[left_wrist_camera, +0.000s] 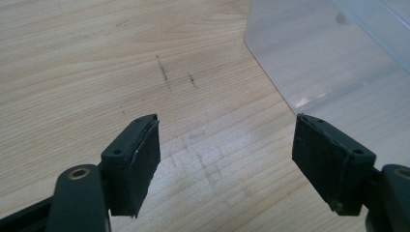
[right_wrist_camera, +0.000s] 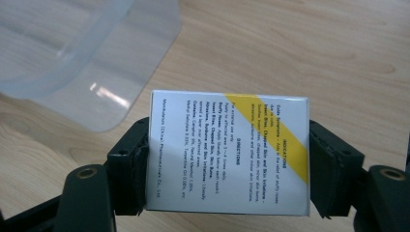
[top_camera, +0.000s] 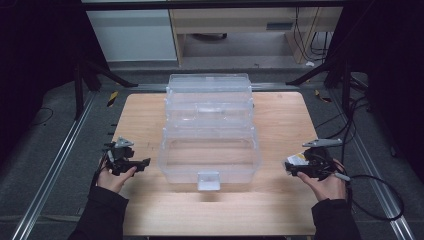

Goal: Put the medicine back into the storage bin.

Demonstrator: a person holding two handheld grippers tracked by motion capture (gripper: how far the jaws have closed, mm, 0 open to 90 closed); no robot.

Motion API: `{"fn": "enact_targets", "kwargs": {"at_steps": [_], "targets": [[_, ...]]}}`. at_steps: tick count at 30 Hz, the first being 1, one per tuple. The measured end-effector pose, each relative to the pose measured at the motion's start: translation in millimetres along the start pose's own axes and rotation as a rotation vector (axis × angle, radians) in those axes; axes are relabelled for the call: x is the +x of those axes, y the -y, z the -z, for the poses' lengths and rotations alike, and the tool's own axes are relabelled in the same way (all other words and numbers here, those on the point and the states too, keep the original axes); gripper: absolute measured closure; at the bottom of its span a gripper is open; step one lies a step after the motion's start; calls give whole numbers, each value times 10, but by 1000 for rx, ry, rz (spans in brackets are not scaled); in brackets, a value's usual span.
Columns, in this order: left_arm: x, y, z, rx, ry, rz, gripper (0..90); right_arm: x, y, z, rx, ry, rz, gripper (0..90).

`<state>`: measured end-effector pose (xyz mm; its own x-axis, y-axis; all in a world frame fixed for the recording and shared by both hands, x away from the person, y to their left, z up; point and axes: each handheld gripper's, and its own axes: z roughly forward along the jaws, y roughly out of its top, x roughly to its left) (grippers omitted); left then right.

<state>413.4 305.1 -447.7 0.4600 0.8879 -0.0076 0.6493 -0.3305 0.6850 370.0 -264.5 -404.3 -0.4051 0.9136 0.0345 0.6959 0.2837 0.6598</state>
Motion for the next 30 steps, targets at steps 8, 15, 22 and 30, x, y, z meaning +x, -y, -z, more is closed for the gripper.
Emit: {"fn": "enact_targets", "kwargs": {"at_steps": [8,15,22,30], "targets": [[8,0,7,-1,1,3,251,61,-161,86,-63,-38,8,298],[11,0,22,-3,4,4,251,167,-361,129,-109,-56,27,298],[18,4,29,-3,1,7,251,322,-546,133,-132,-82,60,298],[18,7,36,-6,2,9,251,497,-713,143,-147,-119,102,298]]}}
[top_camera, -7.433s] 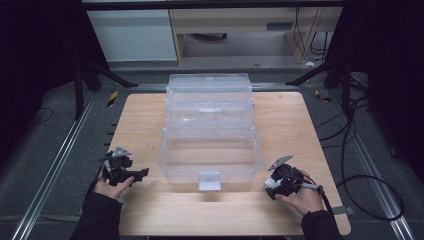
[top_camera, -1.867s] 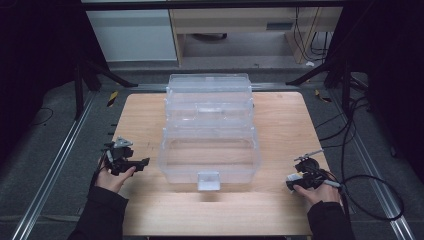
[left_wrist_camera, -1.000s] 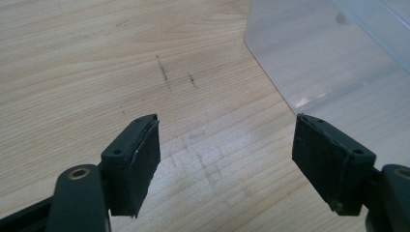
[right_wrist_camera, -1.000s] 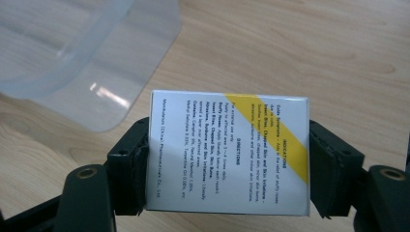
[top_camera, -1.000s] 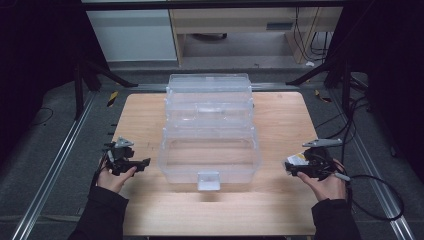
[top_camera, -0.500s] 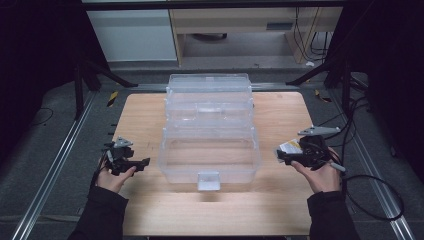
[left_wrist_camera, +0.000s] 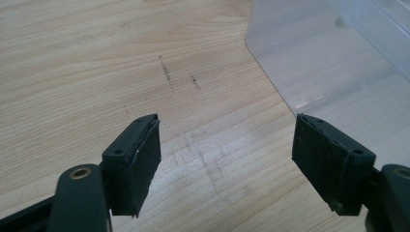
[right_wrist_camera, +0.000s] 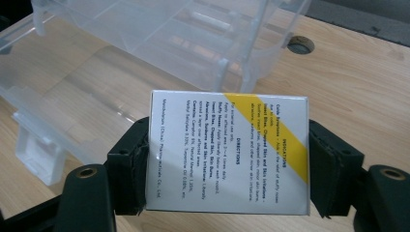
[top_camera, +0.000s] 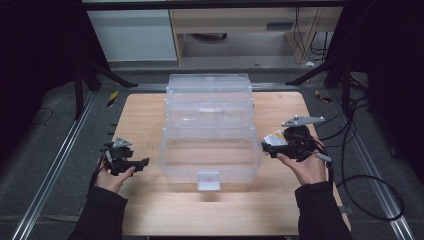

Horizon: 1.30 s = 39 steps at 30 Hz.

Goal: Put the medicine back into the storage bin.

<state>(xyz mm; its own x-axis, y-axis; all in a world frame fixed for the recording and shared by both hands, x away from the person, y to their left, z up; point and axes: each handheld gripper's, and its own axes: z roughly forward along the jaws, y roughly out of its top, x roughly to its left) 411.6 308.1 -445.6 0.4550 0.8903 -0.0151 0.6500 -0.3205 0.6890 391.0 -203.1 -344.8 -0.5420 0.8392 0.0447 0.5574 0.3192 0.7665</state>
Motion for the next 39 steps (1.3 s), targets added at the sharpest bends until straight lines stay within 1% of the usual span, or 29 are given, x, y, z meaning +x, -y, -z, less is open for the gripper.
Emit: {"fn": "enact_targets", "kwargs": {"at_steps": [4,5,9,17,20,24,28,33,39], "targets": [[3,-2,10,-2,1,1,251,65,-52,-24,1,-9,9,298],[4,-3,15,-3,1,1,251,80,-60,-34,1,-10,18,298],[0,-2,21,-5,0,0,252,155,-83,-85,9,-27,27,298],[3,1,22,-7,0,4,252,282,-104,-263,25,-60,50,298],[2,0,29,-10,0,5,252,320,-95,-337,39,-68,51,298],[3,-4,34,-8,2,1,253,342,-71,-419,47,-72,57,298],[2,-7,39,-11,0,1,253,379,-45,-496,68,-78,64,297],[5,-2,32,-10,1,4,254,411,-9,-590,82,-83,83,297],[7,-6,43,-20,2,5,257,424,43,-658,99,-93,83,297]]}}
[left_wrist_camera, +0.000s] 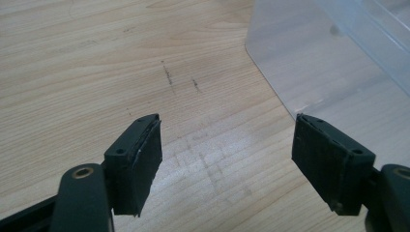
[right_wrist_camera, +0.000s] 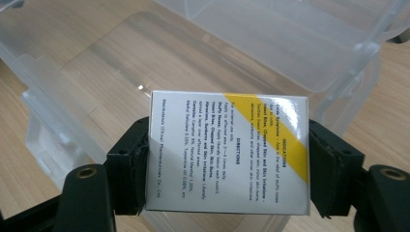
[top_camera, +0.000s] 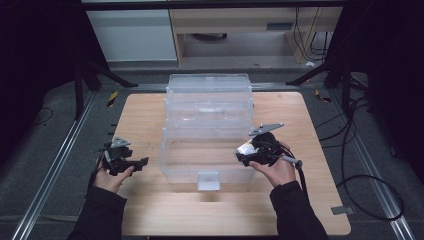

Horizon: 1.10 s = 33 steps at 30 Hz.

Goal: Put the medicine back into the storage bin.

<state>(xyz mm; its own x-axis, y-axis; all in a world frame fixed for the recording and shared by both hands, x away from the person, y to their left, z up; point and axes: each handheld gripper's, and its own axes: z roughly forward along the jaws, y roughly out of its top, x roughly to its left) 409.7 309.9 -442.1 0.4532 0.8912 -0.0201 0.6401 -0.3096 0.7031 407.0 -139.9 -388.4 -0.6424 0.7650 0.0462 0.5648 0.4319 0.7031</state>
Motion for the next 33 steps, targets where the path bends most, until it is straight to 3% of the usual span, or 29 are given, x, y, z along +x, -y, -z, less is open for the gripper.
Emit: {"fn": "enact_targets", "kwargs": {"at_steps": [15,23,33], "targets": [[-16,-7,10,-17,19,-15,305,31,77,-159,73,3,34,291],[1,-17,49,-40,-4,-7,383,37,108,-214,105,5,43,284],[-23,-26,50,-52,27,-22,396,41,113,-246,107,6,41,281]]}}
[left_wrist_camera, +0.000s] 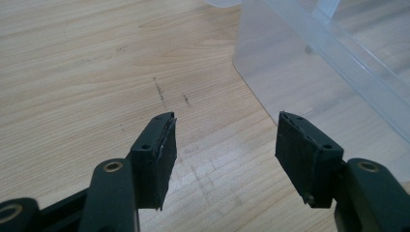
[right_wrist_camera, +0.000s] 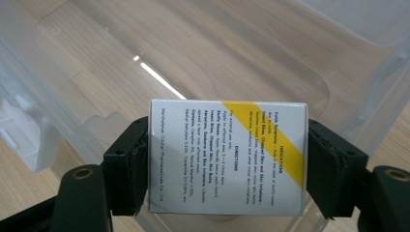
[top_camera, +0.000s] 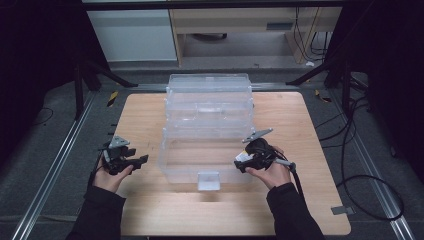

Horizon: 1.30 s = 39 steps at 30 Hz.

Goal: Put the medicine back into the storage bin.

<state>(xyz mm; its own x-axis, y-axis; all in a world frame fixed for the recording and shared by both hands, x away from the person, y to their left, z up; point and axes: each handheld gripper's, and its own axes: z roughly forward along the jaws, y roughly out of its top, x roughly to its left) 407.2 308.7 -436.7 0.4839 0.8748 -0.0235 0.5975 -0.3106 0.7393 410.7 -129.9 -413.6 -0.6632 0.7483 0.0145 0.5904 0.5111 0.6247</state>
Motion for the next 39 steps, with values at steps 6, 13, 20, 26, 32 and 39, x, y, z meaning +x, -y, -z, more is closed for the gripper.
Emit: {"fn": "enact_targets", "kwargs": {"at_steps": [6,13,20,26,32,39], "targets": [[-7,-12,23,-14,8,6,390,0,-4,16,-19,4,-5,239],[-33,-54,75,-34,34,2,345,-34,-8,172,-87,19,-16,249],[-59,-141,175,-59,104,-18,301,-150,76,432,-176,47,-45,245],[-141,-236,262,-81,137,-58,344,-342,237,630,-218,90,-97,233],[-281,-352,351,-89,154,-133,359,-510,411,692,-225,132,-135,218],[-433,-466,367,-97,182,-189,399,-655,652,658,-184,175,-157,199]]}}
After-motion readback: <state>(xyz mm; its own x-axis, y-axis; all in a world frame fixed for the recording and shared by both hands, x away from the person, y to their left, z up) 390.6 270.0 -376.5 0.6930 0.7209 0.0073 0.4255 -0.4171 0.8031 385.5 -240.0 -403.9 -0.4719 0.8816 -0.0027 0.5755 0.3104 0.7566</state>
